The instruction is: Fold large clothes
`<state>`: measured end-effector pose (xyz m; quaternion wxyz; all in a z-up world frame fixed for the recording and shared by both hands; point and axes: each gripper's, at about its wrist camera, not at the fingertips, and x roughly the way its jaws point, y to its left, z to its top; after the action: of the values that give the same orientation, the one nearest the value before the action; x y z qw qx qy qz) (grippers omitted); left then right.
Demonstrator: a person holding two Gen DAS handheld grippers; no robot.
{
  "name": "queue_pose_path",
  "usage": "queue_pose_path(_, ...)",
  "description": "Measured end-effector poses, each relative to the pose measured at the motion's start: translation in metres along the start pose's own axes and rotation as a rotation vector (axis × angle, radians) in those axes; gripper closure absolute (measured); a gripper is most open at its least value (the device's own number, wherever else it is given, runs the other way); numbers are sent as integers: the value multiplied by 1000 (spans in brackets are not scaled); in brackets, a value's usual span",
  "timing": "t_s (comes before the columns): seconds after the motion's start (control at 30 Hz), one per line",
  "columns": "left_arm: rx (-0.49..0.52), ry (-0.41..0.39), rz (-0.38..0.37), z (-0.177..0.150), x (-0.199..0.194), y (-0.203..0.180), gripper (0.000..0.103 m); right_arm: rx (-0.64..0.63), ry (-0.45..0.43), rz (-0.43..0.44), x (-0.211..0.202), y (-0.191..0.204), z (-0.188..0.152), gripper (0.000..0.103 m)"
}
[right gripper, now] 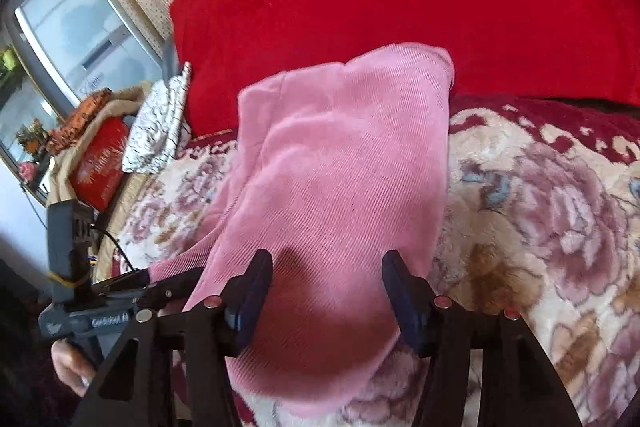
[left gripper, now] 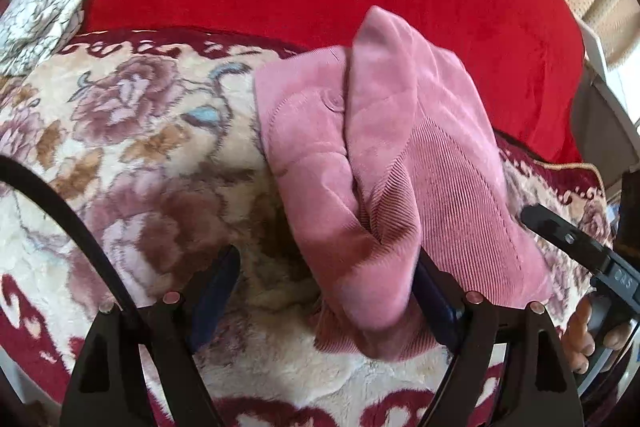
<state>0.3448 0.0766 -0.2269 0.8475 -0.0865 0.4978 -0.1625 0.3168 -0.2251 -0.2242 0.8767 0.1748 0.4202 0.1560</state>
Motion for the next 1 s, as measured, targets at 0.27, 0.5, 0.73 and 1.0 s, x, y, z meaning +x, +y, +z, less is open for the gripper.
queue_pose_path(0.27, -43, -23, 20, -4, -9, 4, 18, -24, 42, 101, 9, 21, -16, 41)
queue_pose_path(0.5, -138, -36, -80, 5, -1, 19, 16, 98, 6, 193, -7, -7, 4, 32)
queue_pose_path(0.73, -263, -13, -231, 22, 17, 35, 13, 346, -19, 216, 1, -70, 15, 28)
queue_pose_path(1.0, -209, 121, -384, 22, 47, 8, 12, 440, 21, 291, 39, -97, 24, 20)
